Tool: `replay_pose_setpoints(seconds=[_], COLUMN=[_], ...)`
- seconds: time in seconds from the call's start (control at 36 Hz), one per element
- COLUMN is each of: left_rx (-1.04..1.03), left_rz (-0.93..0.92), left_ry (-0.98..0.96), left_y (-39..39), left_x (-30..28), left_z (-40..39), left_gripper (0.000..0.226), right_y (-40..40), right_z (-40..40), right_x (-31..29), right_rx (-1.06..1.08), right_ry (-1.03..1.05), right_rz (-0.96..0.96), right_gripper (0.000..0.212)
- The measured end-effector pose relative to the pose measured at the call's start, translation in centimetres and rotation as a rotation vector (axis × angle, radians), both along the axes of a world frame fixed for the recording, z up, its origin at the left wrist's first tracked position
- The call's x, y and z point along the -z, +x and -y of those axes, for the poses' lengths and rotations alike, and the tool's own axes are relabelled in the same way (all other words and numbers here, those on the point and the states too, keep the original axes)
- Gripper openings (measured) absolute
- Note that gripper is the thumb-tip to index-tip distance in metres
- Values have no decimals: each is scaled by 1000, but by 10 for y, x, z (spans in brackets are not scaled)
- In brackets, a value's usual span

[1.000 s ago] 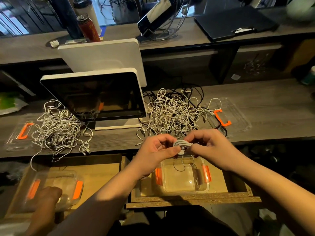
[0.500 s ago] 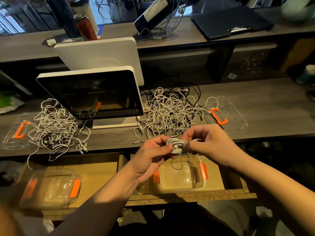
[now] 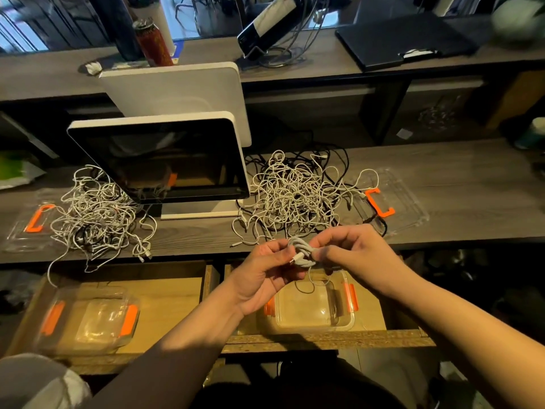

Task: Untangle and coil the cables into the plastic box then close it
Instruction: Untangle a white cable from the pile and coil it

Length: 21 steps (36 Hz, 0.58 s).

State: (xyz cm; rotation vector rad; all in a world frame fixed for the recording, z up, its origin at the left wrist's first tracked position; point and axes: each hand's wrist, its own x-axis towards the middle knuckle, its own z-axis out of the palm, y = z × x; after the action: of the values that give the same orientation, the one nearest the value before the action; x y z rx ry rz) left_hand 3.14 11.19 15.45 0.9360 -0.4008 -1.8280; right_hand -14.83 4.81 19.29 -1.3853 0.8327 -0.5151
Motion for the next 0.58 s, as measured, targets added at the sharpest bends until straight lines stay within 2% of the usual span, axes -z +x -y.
replay_pose_setpoints(seconds=[0.08, 0.19, 0.33, 0.5, 0.58], left_rx=[1, 124, 193, 104, 74], left_rz=[128, 418, 518, 749, 938], left_ry=[93, 102, 104, -30, -60], left_y=[0, 8, 10, 12, 6], left_x=[0, 1, 4, 11, 12], left_z=[3, 6, 6, 8, 5], left_gripper=[19, 34, 44, 16, 24], right_y=[1, -1, 3, -3, -5], right_z=[0, 1, -5, -2, -3], right_x=[9, 18, 29, 38, 45], right_rx=[39, 57, 64, 72, 139], right_ry=[-8, -9, -13, 42, -3], right_rz=[-26, -62, -87, -104, -129], right_gripper=[22, 21, 20, 18, 15])
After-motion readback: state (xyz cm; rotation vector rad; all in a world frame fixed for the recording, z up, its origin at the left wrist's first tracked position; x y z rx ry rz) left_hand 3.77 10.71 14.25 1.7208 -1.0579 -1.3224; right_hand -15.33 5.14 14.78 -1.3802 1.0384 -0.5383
